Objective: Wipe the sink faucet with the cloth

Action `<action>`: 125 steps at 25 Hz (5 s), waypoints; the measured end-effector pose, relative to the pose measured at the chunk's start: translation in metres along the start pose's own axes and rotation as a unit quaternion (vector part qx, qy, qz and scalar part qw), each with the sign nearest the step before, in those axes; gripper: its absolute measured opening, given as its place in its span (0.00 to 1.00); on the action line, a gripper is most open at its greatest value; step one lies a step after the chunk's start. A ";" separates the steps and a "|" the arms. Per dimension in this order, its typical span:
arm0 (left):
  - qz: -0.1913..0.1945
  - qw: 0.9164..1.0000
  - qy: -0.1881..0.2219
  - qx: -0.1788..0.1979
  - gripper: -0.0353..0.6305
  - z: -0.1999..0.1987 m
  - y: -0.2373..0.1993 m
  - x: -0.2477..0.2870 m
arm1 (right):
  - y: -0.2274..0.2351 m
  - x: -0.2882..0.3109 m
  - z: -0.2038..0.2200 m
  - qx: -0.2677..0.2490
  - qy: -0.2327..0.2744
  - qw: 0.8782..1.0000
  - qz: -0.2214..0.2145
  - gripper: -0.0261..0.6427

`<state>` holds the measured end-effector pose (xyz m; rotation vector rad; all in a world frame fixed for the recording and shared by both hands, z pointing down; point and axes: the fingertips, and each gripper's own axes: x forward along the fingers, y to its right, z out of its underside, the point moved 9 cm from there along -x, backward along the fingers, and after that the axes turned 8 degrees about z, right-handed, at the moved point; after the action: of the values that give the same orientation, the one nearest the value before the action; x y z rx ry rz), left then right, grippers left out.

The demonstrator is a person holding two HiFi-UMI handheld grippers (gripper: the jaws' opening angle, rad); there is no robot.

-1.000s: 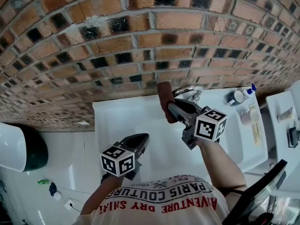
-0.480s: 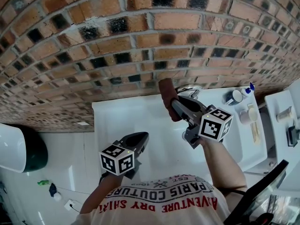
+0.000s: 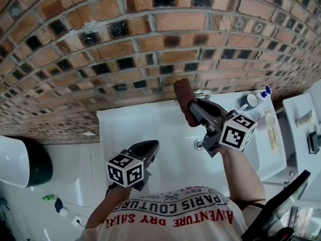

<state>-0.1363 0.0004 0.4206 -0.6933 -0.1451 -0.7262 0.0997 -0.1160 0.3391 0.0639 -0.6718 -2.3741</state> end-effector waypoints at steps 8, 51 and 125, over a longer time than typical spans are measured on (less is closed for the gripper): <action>-0.001 1.000 -0.005 -0.004 0.06 0.001 0.000 0.002 | 0.009 -0.016 -0.009 0.004 0.024 1.000 0.014 0.14; -0.014 0.999 -0.035 -0.010 0.06 0.008 -0.008 0.020 | 0.128 -0.043 0.067 0.091 0.018 0.977 0.192 0.14; -0.004 1.000 -0.019 -0.006 0.06 0.006 -0.007 0.012 | 0.054 -0.028 0.004 0.061 0.014 0.992 0.106 0.12</action>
<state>-0.1314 -0.0066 0.4328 -0.7176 -0.1784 -0.7226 0.1525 -0.1329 0.3650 0.0739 -0.7712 -2.1247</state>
